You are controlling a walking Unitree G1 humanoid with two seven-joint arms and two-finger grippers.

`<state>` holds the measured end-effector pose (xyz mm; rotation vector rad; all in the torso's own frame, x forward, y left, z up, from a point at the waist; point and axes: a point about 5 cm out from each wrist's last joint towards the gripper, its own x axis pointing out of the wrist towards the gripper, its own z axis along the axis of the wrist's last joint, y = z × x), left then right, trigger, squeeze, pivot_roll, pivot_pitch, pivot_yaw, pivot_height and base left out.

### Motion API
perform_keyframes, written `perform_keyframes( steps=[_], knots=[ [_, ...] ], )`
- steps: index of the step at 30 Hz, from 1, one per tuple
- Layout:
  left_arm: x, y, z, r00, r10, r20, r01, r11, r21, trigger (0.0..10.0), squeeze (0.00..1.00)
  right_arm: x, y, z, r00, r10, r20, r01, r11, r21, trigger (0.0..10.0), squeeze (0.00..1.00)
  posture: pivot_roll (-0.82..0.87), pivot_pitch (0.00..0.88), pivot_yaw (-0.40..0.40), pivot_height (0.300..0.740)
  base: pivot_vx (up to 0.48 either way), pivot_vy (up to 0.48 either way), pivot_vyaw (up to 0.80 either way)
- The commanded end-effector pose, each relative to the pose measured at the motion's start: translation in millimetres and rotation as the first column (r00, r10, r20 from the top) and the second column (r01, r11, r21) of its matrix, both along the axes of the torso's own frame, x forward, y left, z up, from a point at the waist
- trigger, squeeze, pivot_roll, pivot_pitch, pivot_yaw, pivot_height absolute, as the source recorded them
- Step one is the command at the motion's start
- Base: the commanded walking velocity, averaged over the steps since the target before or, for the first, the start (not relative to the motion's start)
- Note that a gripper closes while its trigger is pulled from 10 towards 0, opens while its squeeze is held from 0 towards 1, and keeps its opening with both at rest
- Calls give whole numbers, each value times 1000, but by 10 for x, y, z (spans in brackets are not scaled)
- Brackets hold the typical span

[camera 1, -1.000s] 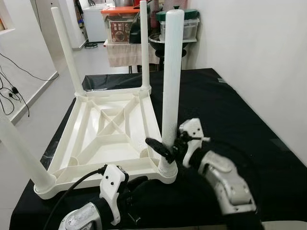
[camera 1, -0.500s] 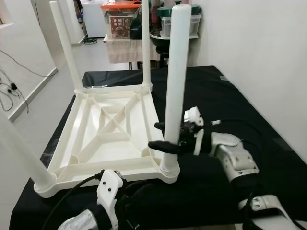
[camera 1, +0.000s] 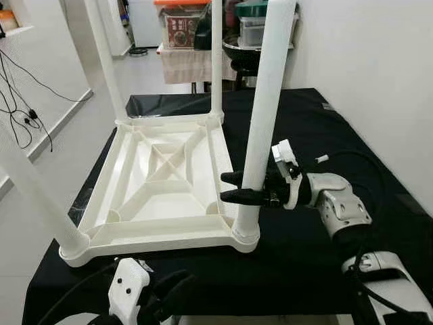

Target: Building children table

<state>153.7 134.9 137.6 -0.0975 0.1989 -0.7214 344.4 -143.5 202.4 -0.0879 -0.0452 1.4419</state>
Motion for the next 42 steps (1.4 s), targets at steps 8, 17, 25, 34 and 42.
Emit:
perform_keyframes(
  steps=[8,17,25,34,42],
  knots=[
    [174,12,-43,1000,4,13,-4,1000,7,10000,0,-645,518,-966,499,-842,-206,819,536,-206,0,0,104,7,-5,740,0,0,0],
    [362,-116,-120,999,-35,36,35,999,3,10000,0,-507,519,-937,553,-830,-70,802,553,-226,0,0,67,0,-13,740,0,0,0],
    [429,-102,-137,999,-23,44,23,1000,4,10000,0,-431,630,-550,749,-653,-116,655,755,-20,10000,1000,60,0,-10,740,0,0,0],
    [476,-127,-140,997,-40,62,39,999,10,10000,0,-244,434,-66,990,-132,49,132,991,20,10000,0,88,0,-14,740,0,0,0],
    [428,-79,-137,998,-25,65,24,999,24,10000,0,68,325,46,998,-33,-49,34,999,21,10000,0,133,0,-31,740,0,0,0]
  ],
)
